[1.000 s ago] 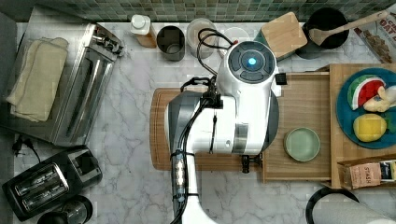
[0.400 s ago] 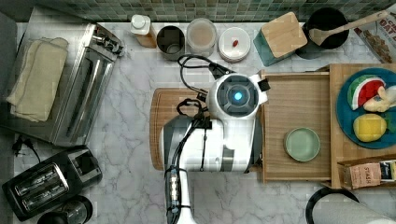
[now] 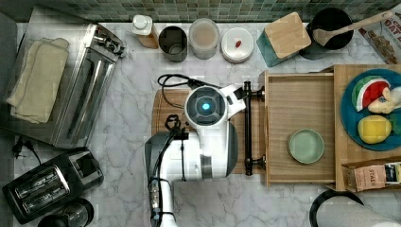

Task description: Close the drawer.

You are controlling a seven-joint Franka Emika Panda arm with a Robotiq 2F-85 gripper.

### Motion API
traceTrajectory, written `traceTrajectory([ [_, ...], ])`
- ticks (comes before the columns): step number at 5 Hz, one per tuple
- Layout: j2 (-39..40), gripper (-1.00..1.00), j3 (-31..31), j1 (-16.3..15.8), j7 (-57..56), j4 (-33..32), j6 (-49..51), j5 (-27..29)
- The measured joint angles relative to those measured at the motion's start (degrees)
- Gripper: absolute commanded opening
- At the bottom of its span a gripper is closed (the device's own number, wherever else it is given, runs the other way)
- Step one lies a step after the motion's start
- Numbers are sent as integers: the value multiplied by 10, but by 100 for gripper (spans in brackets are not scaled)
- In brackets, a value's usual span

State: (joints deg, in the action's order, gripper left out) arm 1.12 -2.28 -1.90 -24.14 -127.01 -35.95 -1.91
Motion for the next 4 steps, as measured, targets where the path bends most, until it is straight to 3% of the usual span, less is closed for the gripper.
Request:
traceTrajectory([
  [1,13,-100,-15,-14,-42,-15,-67,-43],
  [2,30,-100,-19,-25,-60,-16,-115,-123],
  [4,79,-100,-18,-23,-74,-11,-52,-123],
])
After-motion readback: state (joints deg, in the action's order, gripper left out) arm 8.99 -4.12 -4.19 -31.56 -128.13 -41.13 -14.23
